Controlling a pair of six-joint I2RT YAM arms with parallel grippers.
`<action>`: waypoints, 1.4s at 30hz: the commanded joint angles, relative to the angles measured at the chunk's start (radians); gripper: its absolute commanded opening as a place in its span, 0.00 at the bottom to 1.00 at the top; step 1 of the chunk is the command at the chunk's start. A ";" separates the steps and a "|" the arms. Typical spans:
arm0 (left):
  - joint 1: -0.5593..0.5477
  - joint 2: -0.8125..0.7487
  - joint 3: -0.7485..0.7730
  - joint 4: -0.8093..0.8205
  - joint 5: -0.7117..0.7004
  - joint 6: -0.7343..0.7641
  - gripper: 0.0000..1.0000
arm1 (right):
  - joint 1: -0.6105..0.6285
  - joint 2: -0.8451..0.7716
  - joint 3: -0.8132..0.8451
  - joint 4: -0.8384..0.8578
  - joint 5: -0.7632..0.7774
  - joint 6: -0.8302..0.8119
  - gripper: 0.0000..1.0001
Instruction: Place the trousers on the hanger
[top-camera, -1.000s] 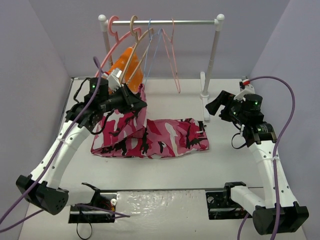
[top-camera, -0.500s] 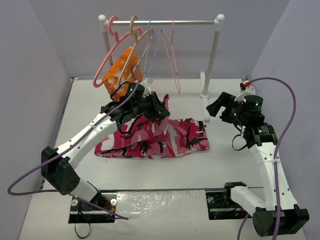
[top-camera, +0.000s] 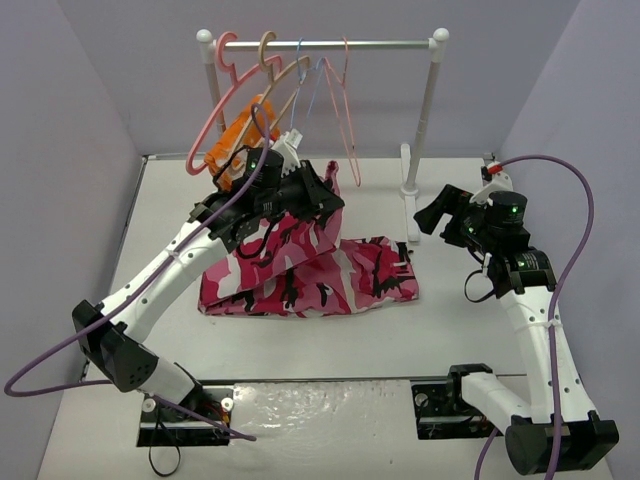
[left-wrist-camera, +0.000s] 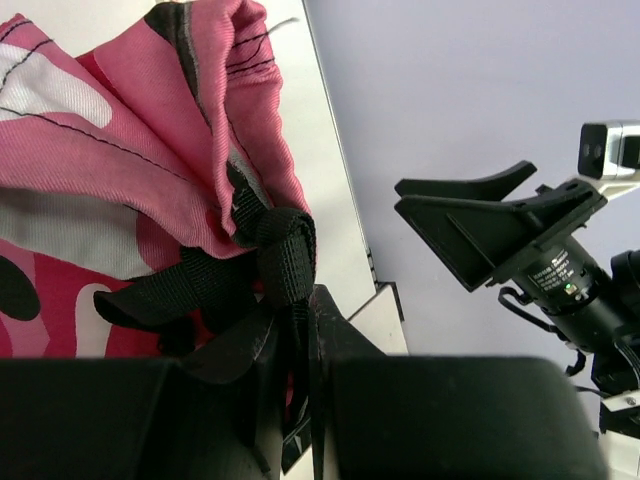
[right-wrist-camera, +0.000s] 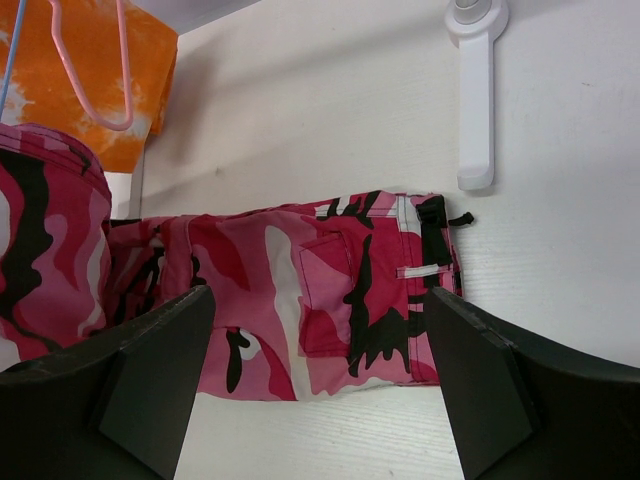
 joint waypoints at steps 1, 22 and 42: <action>-0.064 0.007 0.048 0.110 0.011 -0.011 0.00 | 0.010 -0.011 0.023 0.039 0.011 -0.007 0.82; -0.130 0.236 -0.030 0.306 -0.059 -0.031 0.00 | 0.011 -0.033 -0.009 0.021 0.057 -0.025 0.83; -0.205 0.381 0.063 0.313 -0.119 0.034 0.73 | 0.019 -0.023 -0.038 0.015 0.063 -0.059 0.83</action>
